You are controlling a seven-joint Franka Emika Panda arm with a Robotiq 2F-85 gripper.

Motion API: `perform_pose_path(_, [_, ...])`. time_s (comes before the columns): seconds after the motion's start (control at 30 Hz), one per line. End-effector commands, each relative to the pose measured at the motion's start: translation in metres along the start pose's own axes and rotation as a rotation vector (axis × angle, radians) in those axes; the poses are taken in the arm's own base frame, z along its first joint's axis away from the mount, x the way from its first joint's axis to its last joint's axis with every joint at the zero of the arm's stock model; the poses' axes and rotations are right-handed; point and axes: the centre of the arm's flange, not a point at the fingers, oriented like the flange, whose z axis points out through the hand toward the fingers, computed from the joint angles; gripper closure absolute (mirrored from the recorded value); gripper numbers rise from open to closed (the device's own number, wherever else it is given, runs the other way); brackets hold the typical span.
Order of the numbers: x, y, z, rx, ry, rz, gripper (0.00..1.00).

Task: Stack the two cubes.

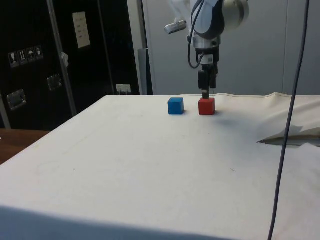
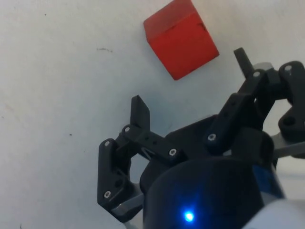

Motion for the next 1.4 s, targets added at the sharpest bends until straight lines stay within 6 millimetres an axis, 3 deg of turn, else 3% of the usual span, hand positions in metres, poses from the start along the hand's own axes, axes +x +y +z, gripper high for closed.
perform_pose_path(0.0, [0.0,-0.003,0.0,0.012,0.016,-0.002,0.0])
perform_pose_path(0.47, [-0.001,0.002,0.016,0.013,0.017,0.002,0.0])
perform_pose_path(0.83, [0.018,0.012,0.029,0.024,0.016,-0.009,0.0])
perform_pose_path(1.03, [0.016,0.023,0.034,0.011,0.007,-0.011,0.0])
perform_pose_path(1.37, [0.016,0.022,0.039,0.0,-0.005,-0.018,0.0])
